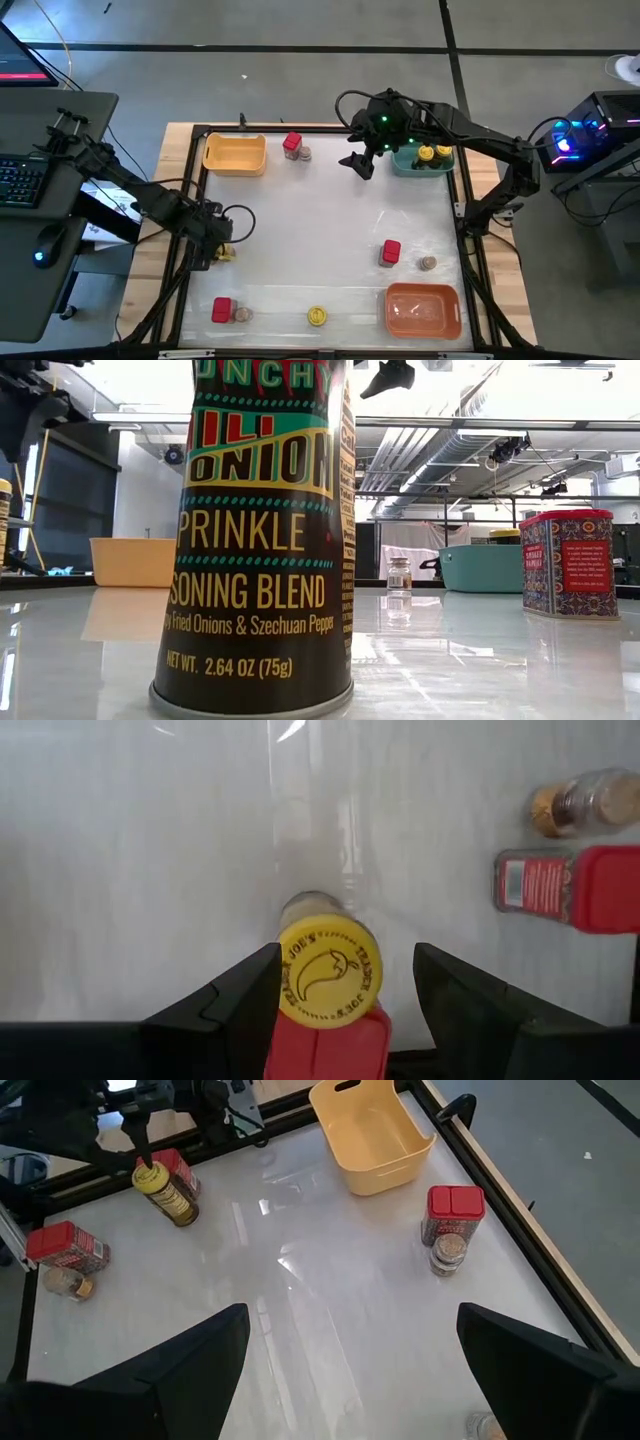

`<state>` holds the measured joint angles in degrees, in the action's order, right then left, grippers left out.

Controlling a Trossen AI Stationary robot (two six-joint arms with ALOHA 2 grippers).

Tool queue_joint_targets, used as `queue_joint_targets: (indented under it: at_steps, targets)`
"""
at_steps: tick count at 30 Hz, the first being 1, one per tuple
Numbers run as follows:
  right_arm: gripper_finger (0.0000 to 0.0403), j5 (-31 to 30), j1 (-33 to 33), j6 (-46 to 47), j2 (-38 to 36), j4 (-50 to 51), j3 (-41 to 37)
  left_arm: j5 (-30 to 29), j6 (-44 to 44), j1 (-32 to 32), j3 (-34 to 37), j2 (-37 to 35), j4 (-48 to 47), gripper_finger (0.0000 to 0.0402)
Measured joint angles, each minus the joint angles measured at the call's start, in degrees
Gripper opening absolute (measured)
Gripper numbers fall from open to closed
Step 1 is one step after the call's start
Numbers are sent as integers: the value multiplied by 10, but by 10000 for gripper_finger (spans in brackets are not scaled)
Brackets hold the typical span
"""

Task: Sort spices by type
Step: Put the left yellow seasoning bottle into the green bin

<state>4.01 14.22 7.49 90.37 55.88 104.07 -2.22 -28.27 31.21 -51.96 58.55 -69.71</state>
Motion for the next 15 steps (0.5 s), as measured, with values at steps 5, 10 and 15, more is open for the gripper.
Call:
queue_joint_targets:
  at_steps: [5, 10, 15]
  targets:
    - [353, 0, 0, 1, 0, 0, 0, -7, 5, 5, 0, 21, -15, 214]
    - [353, 0, 0, 1, 0, 0, 0, -8, 5, 5, 0, 45, -14, 214]
    - [353, 0, 0, 0, 0, -4, 0, -10, 5, 5, 0, 62, -17, 214]
